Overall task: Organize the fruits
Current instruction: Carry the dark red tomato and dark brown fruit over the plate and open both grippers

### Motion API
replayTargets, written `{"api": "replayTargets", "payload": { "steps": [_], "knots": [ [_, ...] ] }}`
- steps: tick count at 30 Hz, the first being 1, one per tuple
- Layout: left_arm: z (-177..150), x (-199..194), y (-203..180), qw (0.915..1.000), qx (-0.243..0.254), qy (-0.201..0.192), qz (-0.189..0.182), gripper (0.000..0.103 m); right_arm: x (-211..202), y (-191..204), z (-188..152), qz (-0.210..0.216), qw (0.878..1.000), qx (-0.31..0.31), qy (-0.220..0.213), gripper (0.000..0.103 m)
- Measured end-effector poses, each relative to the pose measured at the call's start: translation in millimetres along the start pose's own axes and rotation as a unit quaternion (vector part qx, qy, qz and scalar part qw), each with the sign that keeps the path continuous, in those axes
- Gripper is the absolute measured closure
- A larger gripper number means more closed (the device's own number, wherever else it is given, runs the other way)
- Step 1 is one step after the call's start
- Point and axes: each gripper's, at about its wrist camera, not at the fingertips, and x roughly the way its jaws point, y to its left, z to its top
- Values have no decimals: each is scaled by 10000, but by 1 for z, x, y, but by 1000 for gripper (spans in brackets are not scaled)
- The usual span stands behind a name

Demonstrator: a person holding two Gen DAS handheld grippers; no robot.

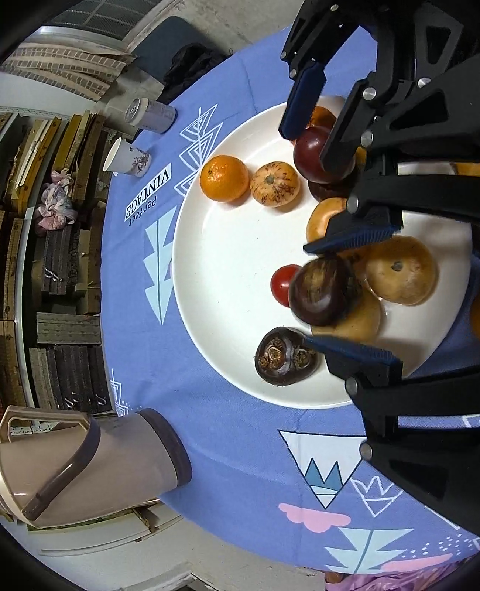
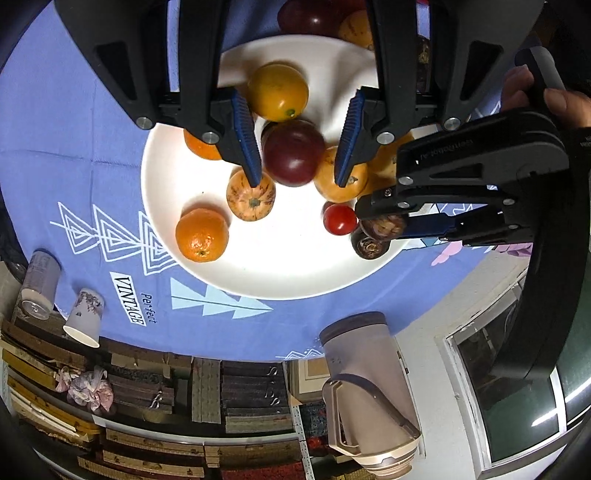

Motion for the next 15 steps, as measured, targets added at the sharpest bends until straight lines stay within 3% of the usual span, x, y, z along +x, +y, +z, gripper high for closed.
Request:
{"api": "replayTargets", "payload": {
  "steps": [1, 3, 15],
  "knots": [
    [0, -1, 1, 10000, -13, -13, 11, 40, -2, -1, 0, 15, 10000, 33, -39, 57],
    [0, -4, 2, 9999, -18, -98, 66, 36, -6, -1, 1, 74, 9999, 69, -116, 56],
    [-6, -26, -1, 9998, 9, -154, 93, 35, -35, 6, -7, 37, 9996, 66, -261, 53]
  ]
}}
